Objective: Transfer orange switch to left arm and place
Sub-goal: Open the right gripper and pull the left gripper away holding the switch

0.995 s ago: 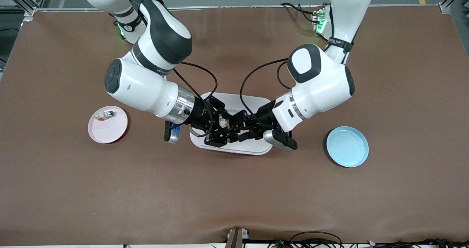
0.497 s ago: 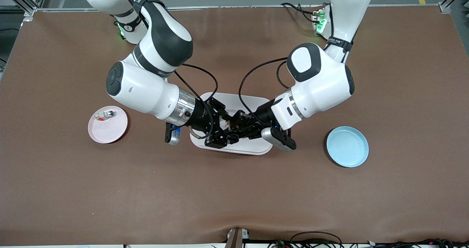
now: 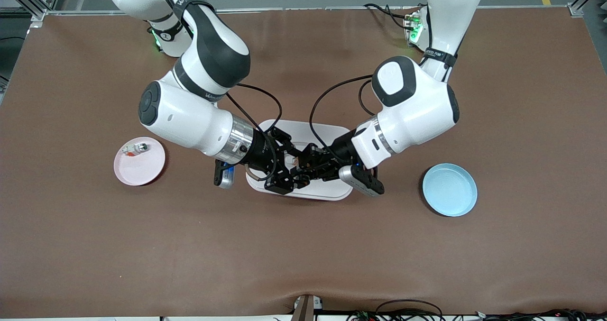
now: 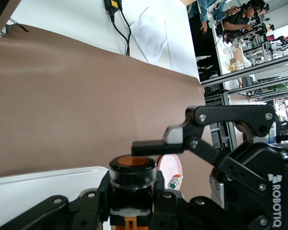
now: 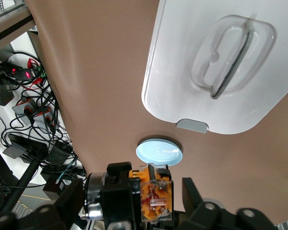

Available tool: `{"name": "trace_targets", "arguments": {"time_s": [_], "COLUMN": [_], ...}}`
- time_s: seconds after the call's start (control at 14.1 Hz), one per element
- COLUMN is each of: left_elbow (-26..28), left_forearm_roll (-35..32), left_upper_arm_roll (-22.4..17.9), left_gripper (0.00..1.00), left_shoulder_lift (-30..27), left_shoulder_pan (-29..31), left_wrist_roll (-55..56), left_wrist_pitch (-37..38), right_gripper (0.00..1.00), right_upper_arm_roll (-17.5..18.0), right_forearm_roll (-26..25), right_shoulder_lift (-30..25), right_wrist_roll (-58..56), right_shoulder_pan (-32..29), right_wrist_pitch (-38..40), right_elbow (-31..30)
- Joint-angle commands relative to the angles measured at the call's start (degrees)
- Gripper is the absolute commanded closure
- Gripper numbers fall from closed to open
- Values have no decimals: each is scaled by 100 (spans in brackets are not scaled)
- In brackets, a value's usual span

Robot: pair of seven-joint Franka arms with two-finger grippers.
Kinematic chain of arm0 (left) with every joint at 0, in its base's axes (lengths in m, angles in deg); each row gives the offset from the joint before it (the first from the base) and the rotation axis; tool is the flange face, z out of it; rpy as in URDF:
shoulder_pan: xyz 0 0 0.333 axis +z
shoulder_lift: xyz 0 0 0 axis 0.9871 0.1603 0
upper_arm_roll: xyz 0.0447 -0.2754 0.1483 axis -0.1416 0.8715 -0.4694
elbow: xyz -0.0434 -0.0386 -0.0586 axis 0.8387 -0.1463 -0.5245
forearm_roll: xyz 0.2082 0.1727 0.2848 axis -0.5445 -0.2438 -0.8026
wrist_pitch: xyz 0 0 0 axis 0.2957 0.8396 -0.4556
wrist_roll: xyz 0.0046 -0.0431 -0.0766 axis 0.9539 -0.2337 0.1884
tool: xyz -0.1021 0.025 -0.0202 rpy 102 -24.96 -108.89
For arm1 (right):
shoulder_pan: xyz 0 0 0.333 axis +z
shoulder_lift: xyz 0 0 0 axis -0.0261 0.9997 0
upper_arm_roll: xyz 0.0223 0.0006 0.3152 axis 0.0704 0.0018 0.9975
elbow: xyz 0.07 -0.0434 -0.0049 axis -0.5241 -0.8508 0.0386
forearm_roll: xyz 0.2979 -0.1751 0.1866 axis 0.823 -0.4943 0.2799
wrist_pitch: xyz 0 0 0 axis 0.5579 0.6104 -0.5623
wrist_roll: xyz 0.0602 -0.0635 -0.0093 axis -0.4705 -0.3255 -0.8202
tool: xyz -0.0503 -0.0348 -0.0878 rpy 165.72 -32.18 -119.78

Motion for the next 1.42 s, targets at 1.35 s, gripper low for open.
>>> {"name": "trace_targets", "arguments": {"time_s": [1.35], "left_elbow": [476], "left_forearm_roll": [-4258], "left_upper_arm_roll": [-42], "left_gripper": [100], "left_shoulder_lift": [-2981], "left_shoulder_pan": [2101], "left_wrist_roll": [776], "left_wrist_pitch": [4998], "right_gripper": [0], "right_upper_arm_roll": [-84], "right_forearm_roll": [-2031], "right_shoulder_lift": [-479], "right_wrist_roll": [-5191], "right_shoulder_pan": [-1097], "right_wrist_pitch": [4144], "right_elbow": [122]}}
